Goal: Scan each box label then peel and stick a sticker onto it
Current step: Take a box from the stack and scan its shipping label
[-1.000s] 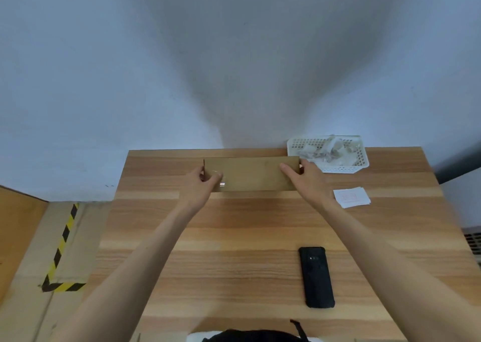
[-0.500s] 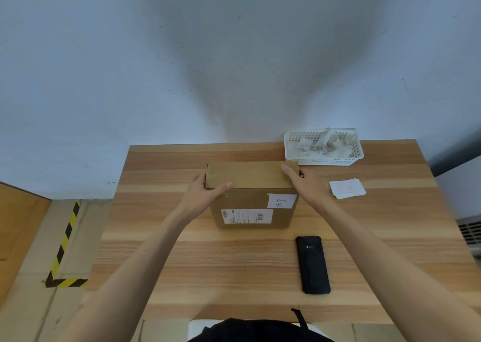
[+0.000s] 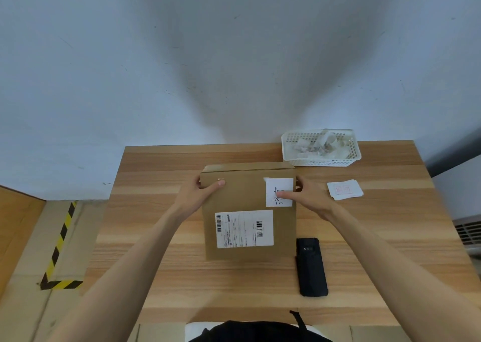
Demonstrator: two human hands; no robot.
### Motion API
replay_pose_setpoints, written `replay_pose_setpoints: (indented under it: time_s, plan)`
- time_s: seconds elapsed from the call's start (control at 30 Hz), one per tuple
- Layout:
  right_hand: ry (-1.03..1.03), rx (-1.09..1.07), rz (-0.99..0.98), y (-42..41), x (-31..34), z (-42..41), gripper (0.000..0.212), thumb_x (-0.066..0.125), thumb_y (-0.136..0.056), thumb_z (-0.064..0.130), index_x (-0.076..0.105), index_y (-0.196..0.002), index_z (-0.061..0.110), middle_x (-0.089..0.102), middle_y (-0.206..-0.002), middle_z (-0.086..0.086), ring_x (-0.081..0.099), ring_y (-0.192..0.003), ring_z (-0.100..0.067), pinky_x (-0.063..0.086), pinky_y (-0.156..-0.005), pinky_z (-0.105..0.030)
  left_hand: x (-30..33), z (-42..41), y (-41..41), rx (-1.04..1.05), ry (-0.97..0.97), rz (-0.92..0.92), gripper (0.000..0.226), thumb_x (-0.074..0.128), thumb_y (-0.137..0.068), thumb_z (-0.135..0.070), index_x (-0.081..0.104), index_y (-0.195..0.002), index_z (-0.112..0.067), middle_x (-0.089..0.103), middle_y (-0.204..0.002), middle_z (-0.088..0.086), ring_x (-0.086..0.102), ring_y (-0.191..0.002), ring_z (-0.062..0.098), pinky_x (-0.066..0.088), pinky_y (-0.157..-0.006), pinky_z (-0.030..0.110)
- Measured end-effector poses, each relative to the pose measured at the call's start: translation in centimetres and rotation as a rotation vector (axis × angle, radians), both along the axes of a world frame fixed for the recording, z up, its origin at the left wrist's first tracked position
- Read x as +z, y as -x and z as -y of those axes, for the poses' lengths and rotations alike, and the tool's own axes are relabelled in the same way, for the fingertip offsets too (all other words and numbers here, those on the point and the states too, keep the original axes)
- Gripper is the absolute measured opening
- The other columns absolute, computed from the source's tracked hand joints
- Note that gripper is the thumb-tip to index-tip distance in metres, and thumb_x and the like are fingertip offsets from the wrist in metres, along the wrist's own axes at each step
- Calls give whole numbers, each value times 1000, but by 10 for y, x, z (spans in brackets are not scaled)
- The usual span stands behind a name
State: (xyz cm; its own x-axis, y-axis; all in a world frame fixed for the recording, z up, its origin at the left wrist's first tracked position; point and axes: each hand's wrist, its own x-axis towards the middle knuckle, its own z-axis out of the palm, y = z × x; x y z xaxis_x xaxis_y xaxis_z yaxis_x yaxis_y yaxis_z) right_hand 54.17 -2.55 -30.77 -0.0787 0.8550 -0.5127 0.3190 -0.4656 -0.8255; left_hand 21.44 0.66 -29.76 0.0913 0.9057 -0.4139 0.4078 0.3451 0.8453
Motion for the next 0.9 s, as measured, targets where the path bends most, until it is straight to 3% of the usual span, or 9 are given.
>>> replay_pose_setpoints:
  time_s: [0.1,0.23,0.33,0.4,0.47,0.53,0.7,0.77,0.9]
  plan:
    - [46,-38,-20,11,-18,9,66,83,-80,39,53,-136,21,64,-124,10,60,-113,-5,52,-87,-22,-19,6,2,84,97,-7,55,79,-75,-64,69,-113,-25,76,-103,-9,73,-95,9,59,-86,32]
    - [94,-28,17,28,-49,25,55,78,-86,35,55,-133,19,66,-122,9,62,-110,-6,50,-80,-17,-52,20,5,166,187,-30,52,82,-78,-55,69,-111,-17,75,-104,-2,72,-96,14,59,-84,31]
    - [141,-50,23,33,-70,30,56,78,-85,35,57,-134,17,67,-124,6,62,-112,-10,51,-83,-20,-71,31,7,163,228,-71,36,79,-86,-40,64,-106,-15,71,-100,-2,68,-94,13,53,-69,18]
    - [165,-72,25,33,-81,28,58,79,-84,37,58,-134,18,67,-124,5,62,-114,-13,53,-91,-28,-84,34,12,160,251,-41,43,79,-88,-32,60,-123,-14,70,-111,3,66,-95,11,50,-64,13]
    - [187,-118,22,34,-90,25,58,79,-84,39,58,-134,18,67,-124,3,62,-113,-14,54,-96,-35,-96,36,16,149,297,2,62,79,-88,-27,51,-142,-14,67,-125,11,68,-106,20,54,-70,20]
    - [209,-157,30,36,-98,22,59,79,-84,41,57,-134,18,67,-125,1,64,-111,-15,55,-96,-39,-107,35,18,113,296,13,56,77,-90,-19,53,-140,-16,67,-127,9,67,-111,21,55,-75,22]
    - [197,-187,138,40,-105,15,56,74,-88,41,55,-133,13,65,-125,1,62,-105,-13,51,-79,-24,-115,29,19,74,288,30,55,73,-92,-13,54,-143,-17,66,-127,6,66,-114,22,53,-76,18]
    - [187,-135,218,39,-104,10,64,73,-88,46,49,-138,14,62,-129,3,59,-111,-15,48,-84,-28,-112,31,20,83,270,-64,57,74,-92,-24,52,-144,-18,66,-125,3,66,-107,18,51,-74,20]
    - [26,61,514,41,-97,-5,78,71,-85,49,35,-146,15,49,-142,-5,46,-129,-28,44,-100,-46,-106,61,22,108,322,-409,80,62,-78,-78,57,-128,-15,68,-114,3,68,-96,26,58,-84,44]
